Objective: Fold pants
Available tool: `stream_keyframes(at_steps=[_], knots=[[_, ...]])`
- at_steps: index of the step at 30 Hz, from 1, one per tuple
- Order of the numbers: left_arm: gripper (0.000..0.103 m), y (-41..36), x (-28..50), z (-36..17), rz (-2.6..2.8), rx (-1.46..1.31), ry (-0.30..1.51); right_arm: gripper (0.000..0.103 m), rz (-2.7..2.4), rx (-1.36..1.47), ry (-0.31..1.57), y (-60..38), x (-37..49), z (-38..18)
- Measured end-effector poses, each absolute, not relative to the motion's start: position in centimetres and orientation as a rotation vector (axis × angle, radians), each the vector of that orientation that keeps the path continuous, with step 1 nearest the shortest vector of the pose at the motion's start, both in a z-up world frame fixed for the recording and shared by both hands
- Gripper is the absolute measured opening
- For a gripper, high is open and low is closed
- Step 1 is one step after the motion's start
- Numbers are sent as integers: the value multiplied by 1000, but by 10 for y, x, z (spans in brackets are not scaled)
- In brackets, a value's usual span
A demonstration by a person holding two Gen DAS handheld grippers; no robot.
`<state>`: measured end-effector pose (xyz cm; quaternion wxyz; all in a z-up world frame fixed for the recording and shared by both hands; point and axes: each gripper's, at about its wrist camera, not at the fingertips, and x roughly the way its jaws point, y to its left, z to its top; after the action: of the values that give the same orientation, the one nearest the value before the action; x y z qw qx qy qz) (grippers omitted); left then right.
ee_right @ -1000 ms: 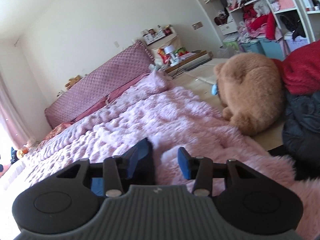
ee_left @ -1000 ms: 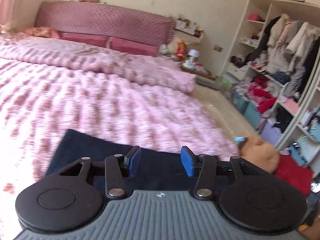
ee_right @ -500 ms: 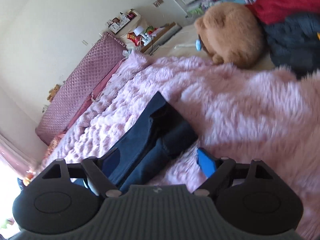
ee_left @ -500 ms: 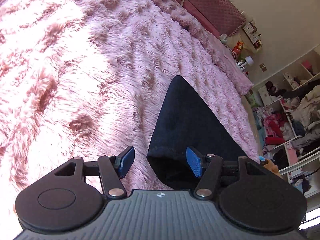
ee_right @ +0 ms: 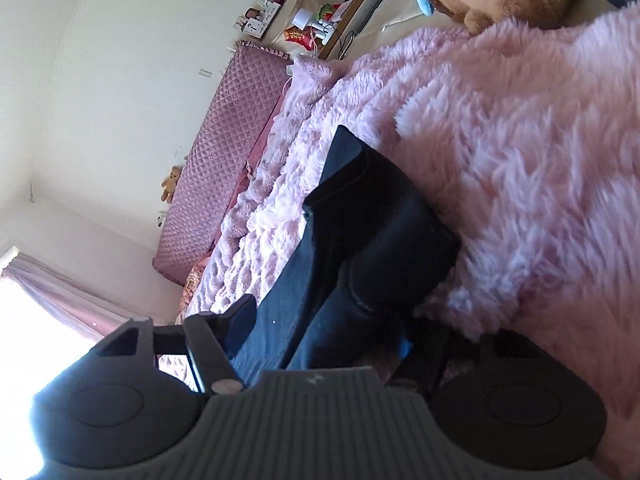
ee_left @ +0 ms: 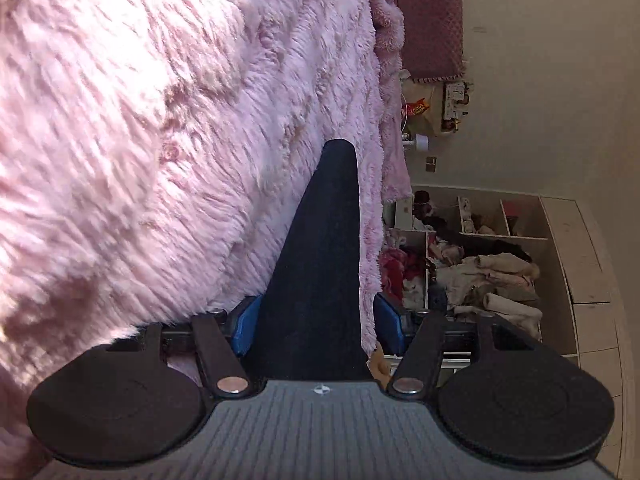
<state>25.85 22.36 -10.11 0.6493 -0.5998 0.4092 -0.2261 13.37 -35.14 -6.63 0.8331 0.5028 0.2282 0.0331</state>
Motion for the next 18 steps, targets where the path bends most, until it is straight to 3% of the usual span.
stream_keyframes(at_steps=[3, 5, 6, 7, 10, 18], knots=[[64, 197, 275, -93, -557, -1228, 1035, 58, 108, 1079, 472, -353, 143, -73], [52, 177, 283, -87, -564, -1098, 1153, 52, 125, 1123, 468, -356, 149, -77], [32, 172, 284, -85, -525, -1064, 1184, 34, 111, 1155, 474, -359, 152, -80], [24, 171, 283, -84, -506, -1059, 1203, 17, 96, 1182, 492, -360, 154, -83], [16, 171, 277, -72, -479, -1028, 1233, 13, 95, 1230, 502, -360, 152, -81], [15, 178, 251, -29, -428, -909, 1350, 13, 141, 1290, 538, -341, 124, -46]])
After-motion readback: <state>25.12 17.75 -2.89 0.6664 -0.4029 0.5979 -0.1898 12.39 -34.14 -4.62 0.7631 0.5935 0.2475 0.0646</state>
